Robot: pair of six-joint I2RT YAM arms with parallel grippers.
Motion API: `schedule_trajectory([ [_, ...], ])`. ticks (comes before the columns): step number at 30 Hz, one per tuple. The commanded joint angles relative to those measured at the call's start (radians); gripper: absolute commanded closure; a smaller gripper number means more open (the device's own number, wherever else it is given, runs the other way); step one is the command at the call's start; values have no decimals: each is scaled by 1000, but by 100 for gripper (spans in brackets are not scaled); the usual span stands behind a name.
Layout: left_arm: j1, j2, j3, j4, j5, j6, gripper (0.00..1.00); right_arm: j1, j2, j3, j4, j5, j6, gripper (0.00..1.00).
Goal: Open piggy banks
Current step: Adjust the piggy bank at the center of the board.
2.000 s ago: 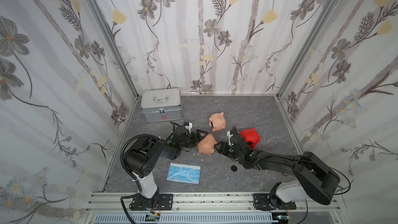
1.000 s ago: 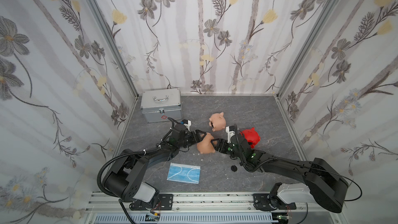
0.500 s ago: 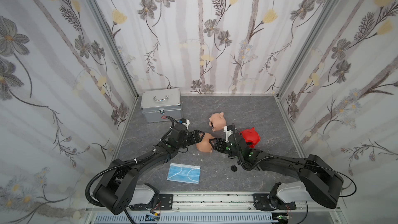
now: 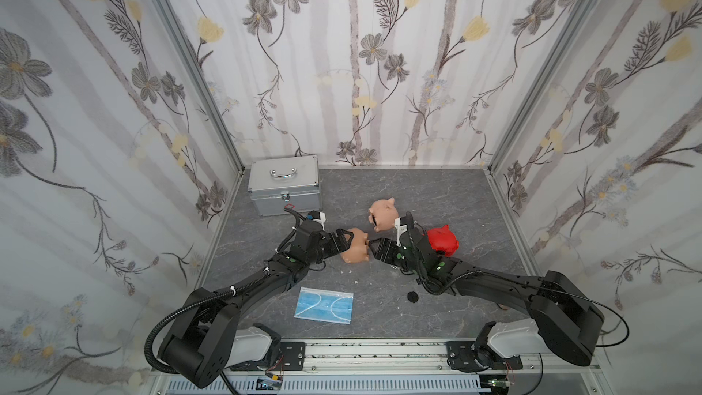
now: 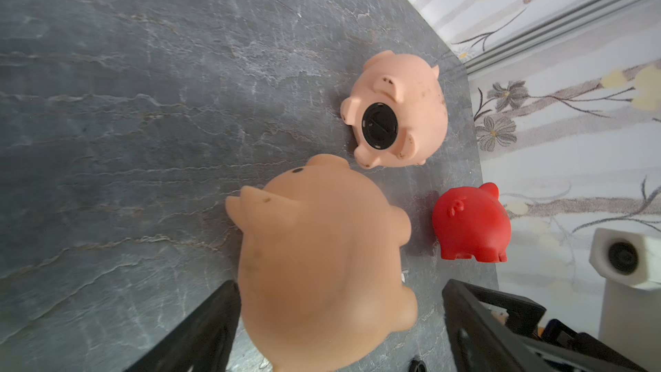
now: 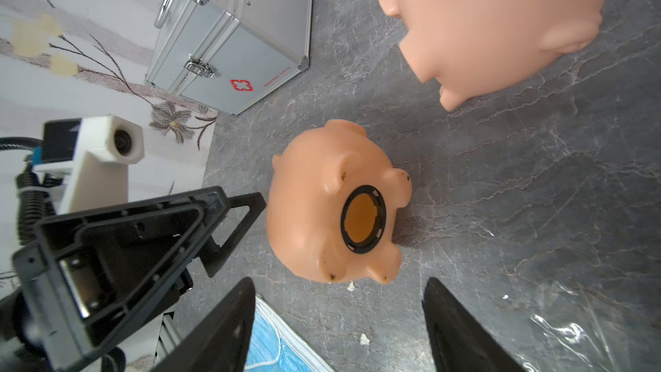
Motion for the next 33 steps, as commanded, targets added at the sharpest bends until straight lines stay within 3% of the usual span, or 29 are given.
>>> schedule_trajectory([
  [1, 47, -12, -42, 112, 70, -66, 7, 13, 25, 93, -55, 39, -50, 17],
  [9, 173, 4, -118, 256, 180, -133, 0, 51, 236, 346, -273, 118, -76, 1],
  [19, 227, 80, -140, 362, 245, -164, 0, 51, 363, 497, -355, 83, -92, 0],
  [27, 226, 207, -117, 489, 288, -221, 0, 47, 419, 534, -383, 36, -100, 0],
  [33, 214, 228, -111, 490, 272, -214, 0, 37, 428, 511, -366, 2, -84, 0],
])
